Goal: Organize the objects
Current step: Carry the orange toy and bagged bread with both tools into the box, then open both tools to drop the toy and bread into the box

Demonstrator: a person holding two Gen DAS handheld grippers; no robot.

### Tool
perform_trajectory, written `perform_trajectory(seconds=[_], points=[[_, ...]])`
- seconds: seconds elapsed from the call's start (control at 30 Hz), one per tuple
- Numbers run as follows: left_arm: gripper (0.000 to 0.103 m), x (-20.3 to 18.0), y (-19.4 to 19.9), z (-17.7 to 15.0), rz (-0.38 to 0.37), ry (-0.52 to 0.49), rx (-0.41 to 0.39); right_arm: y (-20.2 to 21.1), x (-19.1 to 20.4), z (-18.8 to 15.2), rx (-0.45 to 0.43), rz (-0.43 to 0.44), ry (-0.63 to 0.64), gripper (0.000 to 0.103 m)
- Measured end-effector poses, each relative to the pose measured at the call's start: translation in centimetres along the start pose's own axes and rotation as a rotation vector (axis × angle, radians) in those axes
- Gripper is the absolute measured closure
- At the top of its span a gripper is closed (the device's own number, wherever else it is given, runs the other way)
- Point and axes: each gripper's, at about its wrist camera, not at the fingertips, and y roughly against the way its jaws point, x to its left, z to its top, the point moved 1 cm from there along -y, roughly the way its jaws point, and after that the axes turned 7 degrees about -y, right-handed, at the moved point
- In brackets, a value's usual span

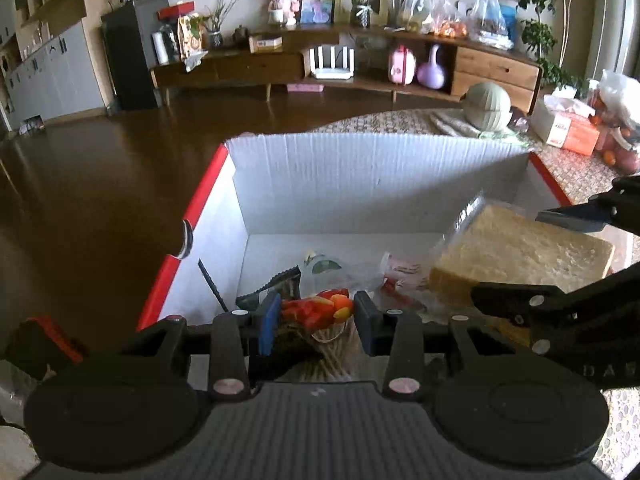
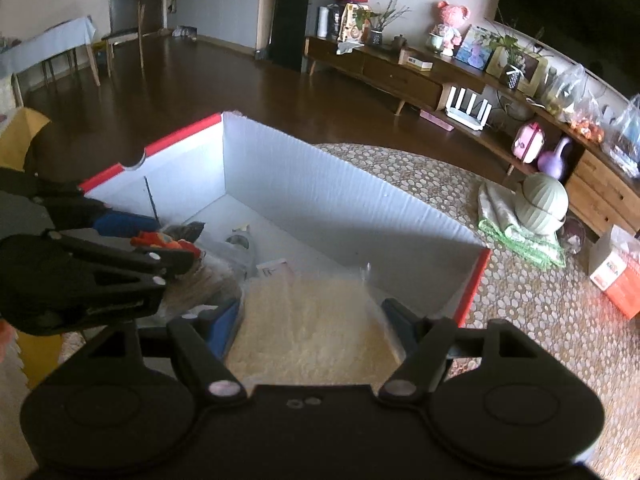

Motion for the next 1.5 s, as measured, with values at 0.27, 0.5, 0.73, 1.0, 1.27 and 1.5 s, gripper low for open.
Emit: perform_trajectory(seconds=[0.27, 0.5, 0.73, 1.0, 1.27, 1.5], points=[[0.064, 0.3, -1.7, -0.2, -0.013, 0.027, 0.045, -0.3, -0.2, -0.4, -0.004, 0.016, 0.003, 0.026], [0.055, 0.0, -1.5, -0.2, -0.009, 0.022, 0.048, 1.2, -1.1, -0.3, -0.025, 0.06, -0.029, 0.019], [0.041, 0.5, 0.2, -0.3, -0.012, 0.064, 0.002, 3.7, -2.0, -0.6, -0.041, 0.103, -0.066, 0.017], [0.034, 0.6, 3.4, 0.1, -0.008, 0.077, -0.056, 7.4, -2.1, -1.1, -0.084, 0.122, -0.07, 0.015], [0.034, -0.8, 6.8, 0.0, -0.031, 0.062, -0.106, 10.7, -2.2, -1.9, -0.125, 0.142, -0.086, 0.013], [0.025, -1.8, 10.0, -0.5, -0.035, 0.05, -0.181, 13.3, -2.7, -3.6, -0.156, 0.151, -0.103, 0.011]])
